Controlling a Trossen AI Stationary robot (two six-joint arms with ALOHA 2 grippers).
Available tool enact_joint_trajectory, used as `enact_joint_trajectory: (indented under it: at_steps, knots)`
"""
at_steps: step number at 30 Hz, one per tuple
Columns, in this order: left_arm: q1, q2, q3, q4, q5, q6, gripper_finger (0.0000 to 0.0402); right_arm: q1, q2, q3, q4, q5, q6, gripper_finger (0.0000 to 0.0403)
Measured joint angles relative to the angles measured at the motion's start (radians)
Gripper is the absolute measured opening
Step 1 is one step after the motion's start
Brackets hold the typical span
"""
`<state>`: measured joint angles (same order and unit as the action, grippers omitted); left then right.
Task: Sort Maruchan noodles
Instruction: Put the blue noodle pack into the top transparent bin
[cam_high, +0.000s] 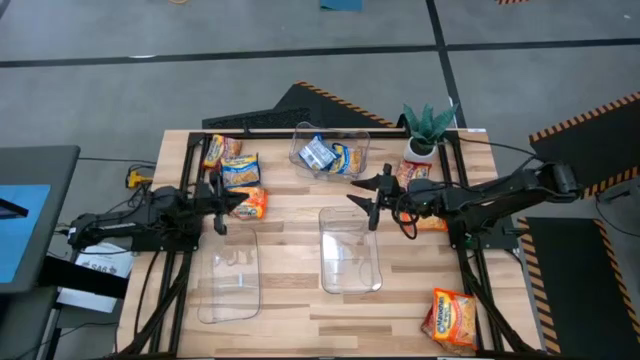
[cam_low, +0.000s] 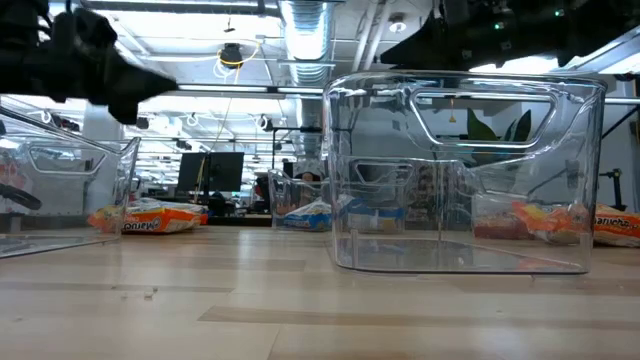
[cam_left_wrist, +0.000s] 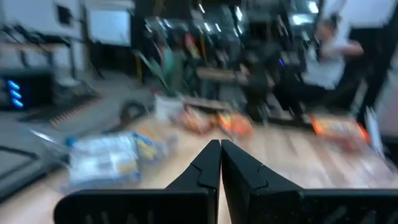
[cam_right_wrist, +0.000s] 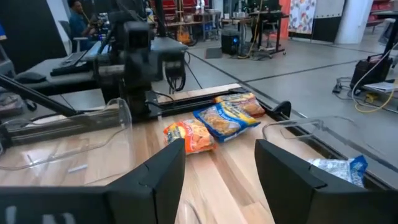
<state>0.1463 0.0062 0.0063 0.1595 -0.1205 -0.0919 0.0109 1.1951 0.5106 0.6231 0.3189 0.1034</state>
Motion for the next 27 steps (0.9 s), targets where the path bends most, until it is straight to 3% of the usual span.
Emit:
enact_joint_trajectory:
  at_steps: [3, 6, 15, 20, 27]
  knots:
    - [0.0, 0.003, 0.001, -0.01, -0.07, 0.028, 0.0007, -0.004, 0.024, 0.0, 0.033, -0.001, -0.005, 0.0216]
    - [0.005, 0.053, 0.021, -0.145, -0.213, 0.002, 0.0033, -0.015, 0.047, 0.0, 0.053, 0.0, -0.006, 0.0216]
    - [0.136, 0.371, 0.148, -0.285, -0.403, -0.142, 0.0167, -0.061, 0.088, 0.0, 0.082, -0.003, 0.055, 0.0216]
    - [0.229, 0.501, 0.177, -0.372, -0.604, -0.248, 0.0198, -0.057, 0.088, 0.0, 0.058, -0.003, 0.073, 0.0216]
    - [0.367, 0.562, 0.179, -0.375, -0.562, -0.289, 0.0192, -0.043, 0.088, 0.0, 0.058, -0.003, 0.074, 0.0216]
